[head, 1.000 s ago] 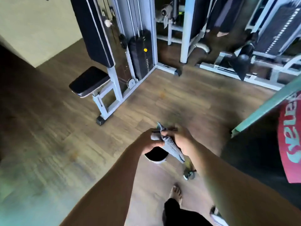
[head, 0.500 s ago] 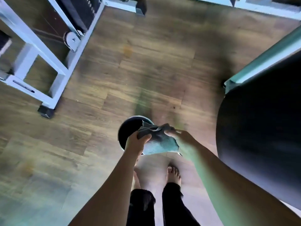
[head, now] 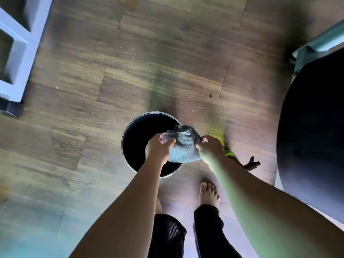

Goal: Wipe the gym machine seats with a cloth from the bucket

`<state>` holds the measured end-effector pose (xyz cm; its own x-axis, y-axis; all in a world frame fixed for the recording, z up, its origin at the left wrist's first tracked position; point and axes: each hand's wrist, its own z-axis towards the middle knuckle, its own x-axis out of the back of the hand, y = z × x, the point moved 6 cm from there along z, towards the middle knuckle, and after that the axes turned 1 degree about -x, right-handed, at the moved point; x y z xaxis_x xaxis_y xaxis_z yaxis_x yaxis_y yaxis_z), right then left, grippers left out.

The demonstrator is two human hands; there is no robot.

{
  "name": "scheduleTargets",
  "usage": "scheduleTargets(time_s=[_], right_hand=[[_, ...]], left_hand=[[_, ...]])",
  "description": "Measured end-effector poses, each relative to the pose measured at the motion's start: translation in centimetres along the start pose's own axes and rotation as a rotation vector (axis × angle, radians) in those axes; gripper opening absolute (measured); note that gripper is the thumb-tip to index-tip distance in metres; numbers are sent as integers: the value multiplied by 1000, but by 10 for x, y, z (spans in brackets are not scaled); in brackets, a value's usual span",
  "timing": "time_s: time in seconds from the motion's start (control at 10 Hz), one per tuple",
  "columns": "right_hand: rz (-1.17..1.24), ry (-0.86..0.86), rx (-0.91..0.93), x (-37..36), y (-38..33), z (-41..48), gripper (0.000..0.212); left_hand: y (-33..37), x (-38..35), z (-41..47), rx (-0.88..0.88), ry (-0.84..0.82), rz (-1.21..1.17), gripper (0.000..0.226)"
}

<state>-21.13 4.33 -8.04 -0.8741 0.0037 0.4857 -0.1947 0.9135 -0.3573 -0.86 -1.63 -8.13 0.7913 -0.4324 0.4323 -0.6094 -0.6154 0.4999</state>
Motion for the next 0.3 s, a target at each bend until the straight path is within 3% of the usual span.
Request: scheduleTargets(time_s=[0.1,0.3], right_hand=[[-95,-17,-3,-5,1,9,38],[-287,-60,32,1,-13,3,49]], left_hand=[[-1,-9,9,12,-73,83,59],[7,-5,4,16,-118,214,70]])
